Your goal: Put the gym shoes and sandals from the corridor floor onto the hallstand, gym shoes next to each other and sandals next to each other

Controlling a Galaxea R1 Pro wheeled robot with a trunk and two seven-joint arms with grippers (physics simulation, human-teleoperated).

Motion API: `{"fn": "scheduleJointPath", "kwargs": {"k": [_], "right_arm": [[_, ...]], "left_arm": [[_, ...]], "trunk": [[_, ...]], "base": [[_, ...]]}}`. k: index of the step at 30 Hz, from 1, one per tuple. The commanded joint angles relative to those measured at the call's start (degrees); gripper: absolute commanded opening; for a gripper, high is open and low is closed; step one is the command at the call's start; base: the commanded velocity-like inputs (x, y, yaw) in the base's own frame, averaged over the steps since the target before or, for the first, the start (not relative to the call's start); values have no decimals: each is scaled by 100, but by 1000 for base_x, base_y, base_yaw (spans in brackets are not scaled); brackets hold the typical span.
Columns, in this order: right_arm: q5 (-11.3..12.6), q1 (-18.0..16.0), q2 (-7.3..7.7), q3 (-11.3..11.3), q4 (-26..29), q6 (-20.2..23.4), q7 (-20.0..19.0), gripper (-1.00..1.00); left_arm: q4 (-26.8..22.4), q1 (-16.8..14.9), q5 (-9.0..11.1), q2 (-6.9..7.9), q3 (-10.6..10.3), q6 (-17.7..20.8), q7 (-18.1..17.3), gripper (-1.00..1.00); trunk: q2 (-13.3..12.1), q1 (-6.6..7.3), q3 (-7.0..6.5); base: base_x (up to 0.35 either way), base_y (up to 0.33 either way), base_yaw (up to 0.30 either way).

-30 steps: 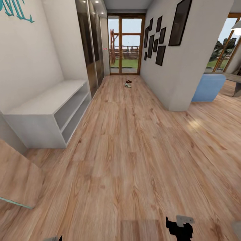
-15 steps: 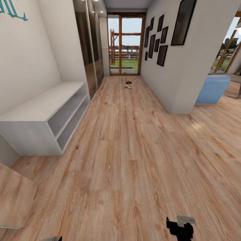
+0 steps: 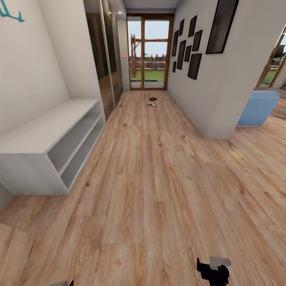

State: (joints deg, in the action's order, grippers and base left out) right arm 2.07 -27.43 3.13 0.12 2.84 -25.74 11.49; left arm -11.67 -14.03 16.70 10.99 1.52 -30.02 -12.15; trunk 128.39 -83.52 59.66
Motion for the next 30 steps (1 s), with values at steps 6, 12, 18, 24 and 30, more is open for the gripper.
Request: {"fn": "scheduleJointPath", "kwargs": {"k": [6, 12, 18, 24, 30], "right_arm": [[21, 0, -4, 5, -3, -20, 2, 100], [21, 3, -5, 4, -3, -20, 8, 100], [29, 5, 4, -1, -3, -23, 10, 100], [32, 6, 10, -3, -3, -20, 11, 100], [32, 4, 12, -3, -3, -22, 11, 100]], "left_arm": [[7, -3, 53, 0, 15, -4, -60, 100], [7, -3, 53, 0, 15, -4, -60, 100], [7, -3, 53, 0, 15, -4, -60, 100], [7, -3, 53, 0, 15, -4, -60, 100], [7, -3, 53, 0, 15, -4, -60, 100]], "trunk": [[2, -3, 5], [2, -3, 5], [2, -3, 5], [2, -3, 5], [2, -3, 5]], "base": [[338, 0, 0], [338, 0, 0], [338, 0, 0], [338, 0, 0], [338, 0, 0]]}}
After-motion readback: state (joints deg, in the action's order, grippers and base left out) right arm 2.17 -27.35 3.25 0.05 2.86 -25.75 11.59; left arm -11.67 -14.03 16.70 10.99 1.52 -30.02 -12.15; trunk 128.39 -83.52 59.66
